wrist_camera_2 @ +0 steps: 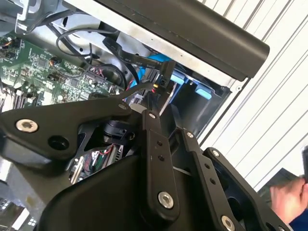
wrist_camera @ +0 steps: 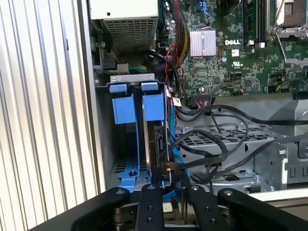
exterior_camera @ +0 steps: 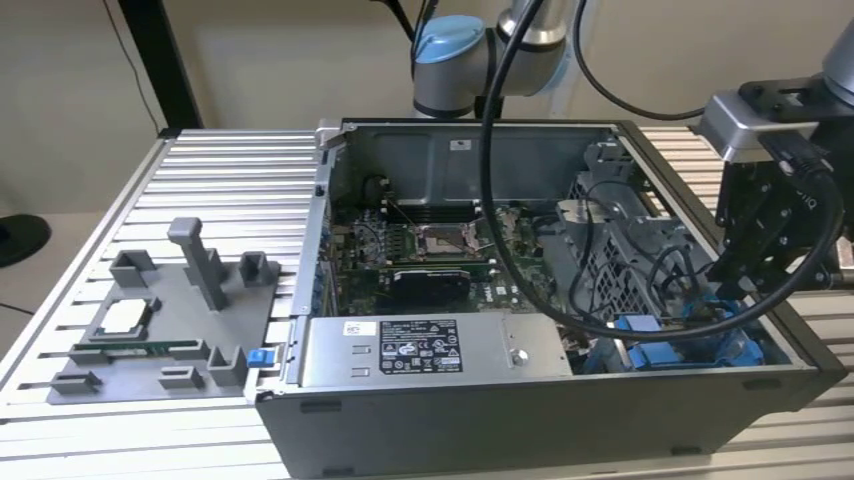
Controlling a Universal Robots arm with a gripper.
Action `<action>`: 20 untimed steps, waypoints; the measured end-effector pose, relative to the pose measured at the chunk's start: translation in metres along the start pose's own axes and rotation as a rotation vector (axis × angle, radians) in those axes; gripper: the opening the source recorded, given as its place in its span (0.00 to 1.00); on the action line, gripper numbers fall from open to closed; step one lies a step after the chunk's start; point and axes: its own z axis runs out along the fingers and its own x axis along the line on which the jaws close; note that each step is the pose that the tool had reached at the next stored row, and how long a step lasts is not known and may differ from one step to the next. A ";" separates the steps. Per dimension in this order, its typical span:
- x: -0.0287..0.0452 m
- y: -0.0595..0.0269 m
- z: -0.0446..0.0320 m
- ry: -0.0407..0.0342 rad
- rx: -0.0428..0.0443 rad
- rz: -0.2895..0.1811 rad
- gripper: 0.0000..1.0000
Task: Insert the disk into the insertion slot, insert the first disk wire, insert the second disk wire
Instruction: 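Insert the first disk wire, then insert the second disk wire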
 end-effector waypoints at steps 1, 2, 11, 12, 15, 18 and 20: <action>0.0001 0.0000 0.0000 -0.0001 0.0000 0.000 1.00; 0.0001 0.0000 0.0000 -0.0001 0.0000 0.000 1.00; 0.0000 -0.0009 0.0000 0.0000 -0.0001 -0.001 1.00; 0.0000 -0.0017 0.0000 0.0001 0.0000 -0.001 1.00; -0.0006 -0.0068 0.0003 0.0000 -0.0001 0.000 1.00; -0.0012 -0.0138 0.0007 -0.0001 -0.0001 -0.001 1.00; -0.0016 -0.0165 0.0007 -0.0001 -0.0001 -0.001 1.00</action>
